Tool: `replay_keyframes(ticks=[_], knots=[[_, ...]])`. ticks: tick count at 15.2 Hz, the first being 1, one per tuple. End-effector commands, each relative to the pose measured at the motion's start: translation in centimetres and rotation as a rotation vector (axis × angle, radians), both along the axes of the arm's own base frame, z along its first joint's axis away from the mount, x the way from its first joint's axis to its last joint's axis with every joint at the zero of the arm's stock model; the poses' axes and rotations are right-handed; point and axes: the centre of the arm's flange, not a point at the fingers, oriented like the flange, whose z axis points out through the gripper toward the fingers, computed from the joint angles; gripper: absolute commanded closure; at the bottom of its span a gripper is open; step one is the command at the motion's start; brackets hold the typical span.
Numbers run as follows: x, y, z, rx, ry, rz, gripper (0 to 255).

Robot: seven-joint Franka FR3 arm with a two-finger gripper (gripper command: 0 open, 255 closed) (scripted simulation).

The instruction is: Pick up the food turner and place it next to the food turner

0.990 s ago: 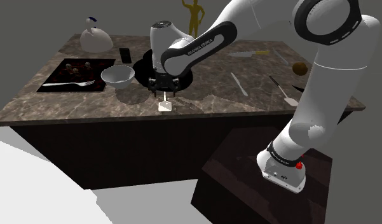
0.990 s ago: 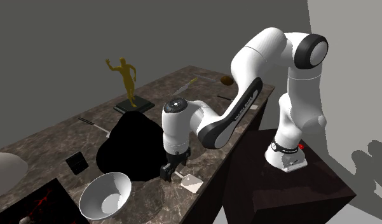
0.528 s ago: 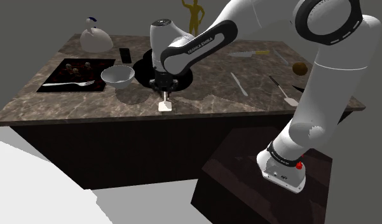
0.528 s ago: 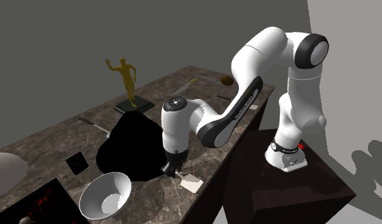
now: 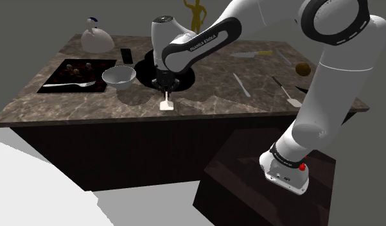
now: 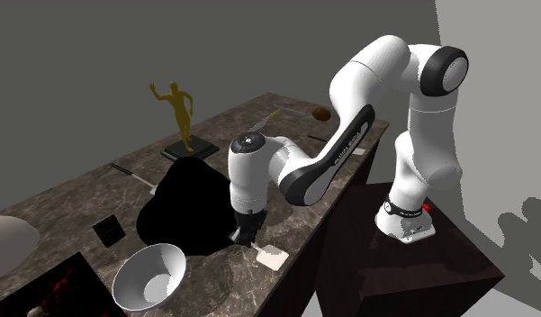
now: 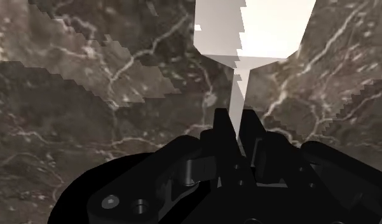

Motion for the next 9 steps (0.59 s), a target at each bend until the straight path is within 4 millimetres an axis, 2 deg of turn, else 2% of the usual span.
replay_keyframes(ticks=[1, 9], knots=[[-0.1, 0.1, 1.0, 0.001, 0.000, 0.002, 255], [-0.1, 0.1, 5.3, 0.001, 0.000, 0.002, 255]])
